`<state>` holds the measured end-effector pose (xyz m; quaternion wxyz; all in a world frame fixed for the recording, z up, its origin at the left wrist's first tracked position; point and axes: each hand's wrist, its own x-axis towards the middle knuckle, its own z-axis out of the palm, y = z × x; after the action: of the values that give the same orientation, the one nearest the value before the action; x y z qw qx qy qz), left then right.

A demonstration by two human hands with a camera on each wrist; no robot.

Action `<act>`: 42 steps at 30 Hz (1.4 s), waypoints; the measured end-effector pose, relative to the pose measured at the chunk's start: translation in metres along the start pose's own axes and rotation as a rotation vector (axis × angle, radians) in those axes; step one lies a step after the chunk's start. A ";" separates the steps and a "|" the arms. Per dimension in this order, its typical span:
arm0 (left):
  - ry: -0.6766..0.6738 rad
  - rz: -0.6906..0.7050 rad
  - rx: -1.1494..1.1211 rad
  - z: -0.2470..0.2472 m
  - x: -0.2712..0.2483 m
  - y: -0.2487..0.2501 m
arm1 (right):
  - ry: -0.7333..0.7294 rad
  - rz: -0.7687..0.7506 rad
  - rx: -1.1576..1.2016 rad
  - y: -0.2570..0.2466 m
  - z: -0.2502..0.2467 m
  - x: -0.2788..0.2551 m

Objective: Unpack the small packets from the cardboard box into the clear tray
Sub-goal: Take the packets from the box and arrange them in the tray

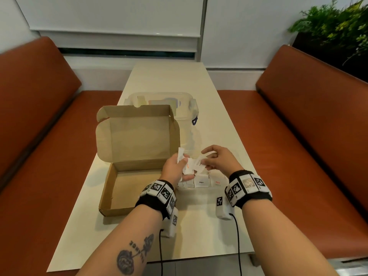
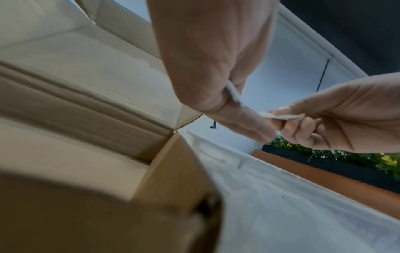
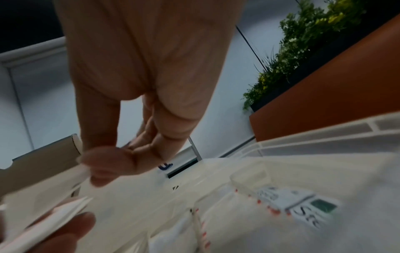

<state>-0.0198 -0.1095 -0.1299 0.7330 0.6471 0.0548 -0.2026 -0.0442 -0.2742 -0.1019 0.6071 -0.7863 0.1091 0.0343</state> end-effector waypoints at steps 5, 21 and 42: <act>-0.132 0.012 -0.001 0.000 -0.004 0.000 | -0.124 0.009 -0.229 -0.007 -0.002 0.004; 0.082 0.015 -0.059 -0.012 0.008 -0.015 | -0.010 0.011 -0.596 0.004 -0.002 0.005; 0.028 0.012 -0.046 -0.011 0.007 -0.018 | -0.117 -0.078 -1.012 0.021 0.034 0.003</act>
<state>-0.0180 -0.1022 -0.1510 0.7480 0.6331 0.0657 -0.1878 -0.0434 -0.2464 -0.1308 0.1560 -0.9821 0.0152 0.1043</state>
